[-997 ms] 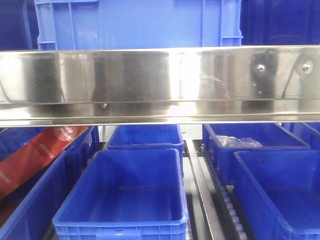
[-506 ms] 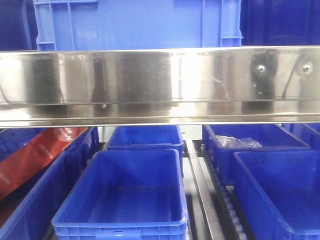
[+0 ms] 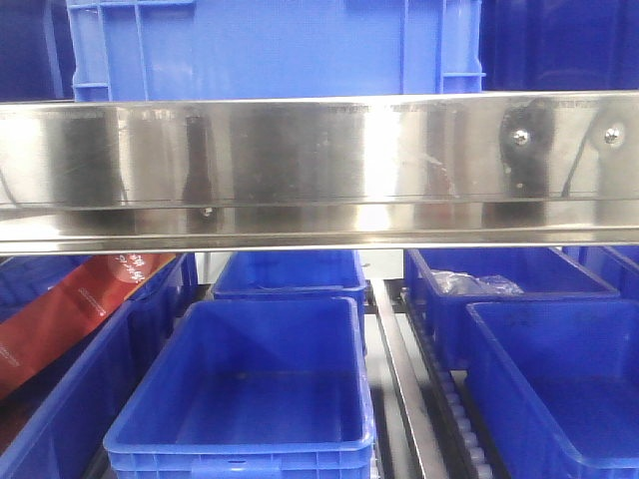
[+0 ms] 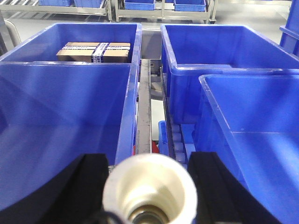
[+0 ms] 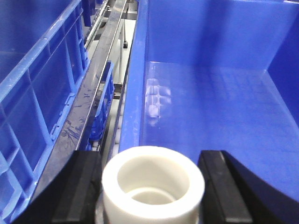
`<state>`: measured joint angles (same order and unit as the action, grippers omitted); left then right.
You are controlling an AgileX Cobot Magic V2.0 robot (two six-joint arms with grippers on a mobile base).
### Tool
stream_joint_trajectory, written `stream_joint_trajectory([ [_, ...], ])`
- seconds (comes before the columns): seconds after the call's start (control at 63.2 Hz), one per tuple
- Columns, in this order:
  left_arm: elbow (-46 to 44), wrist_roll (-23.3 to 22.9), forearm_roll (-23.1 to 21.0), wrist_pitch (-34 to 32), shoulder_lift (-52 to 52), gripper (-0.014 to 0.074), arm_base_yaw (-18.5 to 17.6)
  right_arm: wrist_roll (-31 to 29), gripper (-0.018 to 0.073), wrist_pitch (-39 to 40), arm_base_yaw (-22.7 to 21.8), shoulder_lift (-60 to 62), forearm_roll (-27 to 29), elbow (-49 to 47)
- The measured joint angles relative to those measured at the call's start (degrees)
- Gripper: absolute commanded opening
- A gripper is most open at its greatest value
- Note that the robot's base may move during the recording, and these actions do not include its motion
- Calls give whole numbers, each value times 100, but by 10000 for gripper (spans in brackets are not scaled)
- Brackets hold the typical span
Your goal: Place valve from conveyor to right shelf box
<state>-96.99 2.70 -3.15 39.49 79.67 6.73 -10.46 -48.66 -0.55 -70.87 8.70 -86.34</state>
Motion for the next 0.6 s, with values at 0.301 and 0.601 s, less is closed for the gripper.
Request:
stream_joint_trajectory([
  [0.301,0,0,0,0,0,-111,0,0,-162,0,0,0,0,0],
  [0.601,0,0,-11,-32,0,-111,0,0,-162,-86,0,0,0,-196],
])
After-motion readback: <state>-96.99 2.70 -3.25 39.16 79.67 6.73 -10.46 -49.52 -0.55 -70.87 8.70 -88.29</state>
